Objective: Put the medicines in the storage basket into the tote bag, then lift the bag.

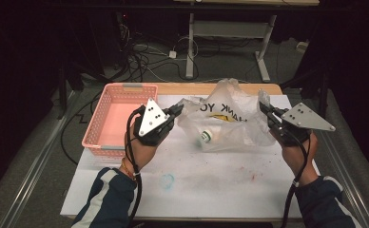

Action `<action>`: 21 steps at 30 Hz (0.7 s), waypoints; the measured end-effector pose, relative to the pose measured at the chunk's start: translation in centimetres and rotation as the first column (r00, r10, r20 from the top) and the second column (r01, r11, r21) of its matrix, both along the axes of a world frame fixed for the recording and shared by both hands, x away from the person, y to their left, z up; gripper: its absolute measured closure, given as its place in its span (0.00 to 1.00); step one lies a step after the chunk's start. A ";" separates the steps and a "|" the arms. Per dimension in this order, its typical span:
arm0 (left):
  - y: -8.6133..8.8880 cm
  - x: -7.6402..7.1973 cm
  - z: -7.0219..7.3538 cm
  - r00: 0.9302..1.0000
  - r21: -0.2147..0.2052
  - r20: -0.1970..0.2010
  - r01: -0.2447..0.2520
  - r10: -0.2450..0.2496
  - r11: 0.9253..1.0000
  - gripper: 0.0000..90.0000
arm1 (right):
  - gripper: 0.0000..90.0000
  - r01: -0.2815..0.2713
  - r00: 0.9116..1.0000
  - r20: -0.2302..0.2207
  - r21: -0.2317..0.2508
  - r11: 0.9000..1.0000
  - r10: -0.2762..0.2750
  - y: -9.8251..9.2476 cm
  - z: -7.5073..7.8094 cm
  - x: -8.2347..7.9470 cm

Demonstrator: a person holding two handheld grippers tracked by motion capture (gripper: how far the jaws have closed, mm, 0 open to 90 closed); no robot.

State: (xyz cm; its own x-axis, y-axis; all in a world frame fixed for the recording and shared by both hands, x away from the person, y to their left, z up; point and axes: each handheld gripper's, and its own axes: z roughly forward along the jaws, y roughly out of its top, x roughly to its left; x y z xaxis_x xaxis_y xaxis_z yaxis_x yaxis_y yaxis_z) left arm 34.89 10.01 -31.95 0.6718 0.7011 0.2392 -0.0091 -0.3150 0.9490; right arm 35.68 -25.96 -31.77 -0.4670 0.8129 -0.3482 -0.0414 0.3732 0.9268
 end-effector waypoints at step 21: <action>0.0 -0.4 1.2 1.000 -0.027 0.029 0.004 -0.003 1.000 0.96 | 1.00 0.000 0.999 0.037 0.030 1.000 -0.001 -0.4 1.4 -0.4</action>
State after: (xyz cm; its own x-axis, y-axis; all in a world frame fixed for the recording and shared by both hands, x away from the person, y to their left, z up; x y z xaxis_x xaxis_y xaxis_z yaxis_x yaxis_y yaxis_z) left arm 34.45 9.98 -30.73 0.6671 0.7055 0.2392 -0.0375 -0.2889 0.9566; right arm 35.32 -26.33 -30.33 -0.4541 0.8233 -0.3404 -0.0758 0.3450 0.9355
